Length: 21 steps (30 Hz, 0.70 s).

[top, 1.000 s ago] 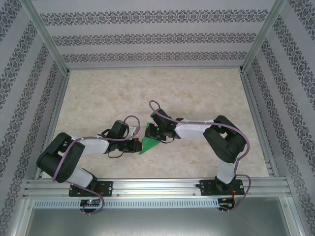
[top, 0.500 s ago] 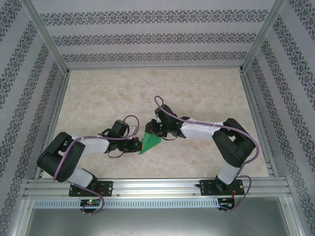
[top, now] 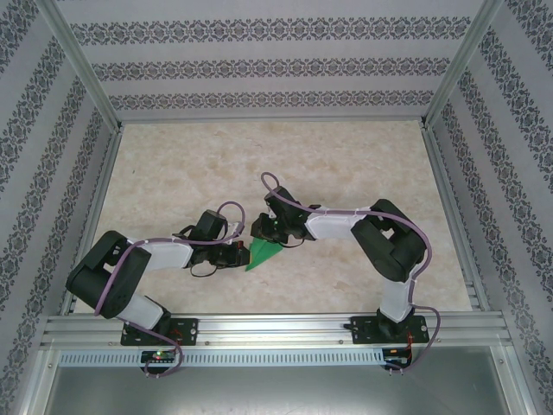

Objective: Fold a paper plane with a square sheet of paper (pick it up from the middle)
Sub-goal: Fourth fold the wing at the center of the table.

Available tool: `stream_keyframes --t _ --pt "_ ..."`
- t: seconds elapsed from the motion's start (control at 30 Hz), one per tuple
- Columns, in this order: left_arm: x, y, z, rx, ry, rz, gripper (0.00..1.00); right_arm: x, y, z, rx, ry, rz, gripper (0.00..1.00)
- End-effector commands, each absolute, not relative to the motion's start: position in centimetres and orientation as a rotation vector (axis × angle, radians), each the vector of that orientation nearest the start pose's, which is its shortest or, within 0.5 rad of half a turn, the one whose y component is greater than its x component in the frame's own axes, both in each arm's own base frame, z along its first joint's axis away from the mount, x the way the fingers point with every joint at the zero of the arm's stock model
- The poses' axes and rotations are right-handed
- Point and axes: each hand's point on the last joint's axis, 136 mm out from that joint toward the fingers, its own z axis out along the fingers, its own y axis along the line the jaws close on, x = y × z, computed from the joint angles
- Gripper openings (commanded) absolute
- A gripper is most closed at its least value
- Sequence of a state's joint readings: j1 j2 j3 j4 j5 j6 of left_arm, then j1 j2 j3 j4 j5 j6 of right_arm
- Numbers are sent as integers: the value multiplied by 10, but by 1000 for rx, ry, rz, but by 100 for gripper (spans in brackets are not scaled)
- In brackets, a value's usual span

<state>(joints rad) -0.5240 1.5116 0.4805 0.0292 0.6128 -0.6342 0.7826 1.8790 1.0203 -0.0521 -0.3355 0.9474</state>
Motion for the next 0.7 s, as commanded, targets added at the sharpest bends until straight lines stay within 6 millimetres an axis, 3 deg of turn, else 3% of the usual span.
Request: stream_keyframes --t 0.0,0.3,0.67 --pt "202 -225 2 52 2852 -1118 0 290 359 35 56 2766 1028 20" --pt "201 -225 -1 56 2857 -1124 0 290 361 30 42 2795 1034 21" --pt "199 -224 -1 72 2862 -1115 2 283 350 0 72 2894 951 21"
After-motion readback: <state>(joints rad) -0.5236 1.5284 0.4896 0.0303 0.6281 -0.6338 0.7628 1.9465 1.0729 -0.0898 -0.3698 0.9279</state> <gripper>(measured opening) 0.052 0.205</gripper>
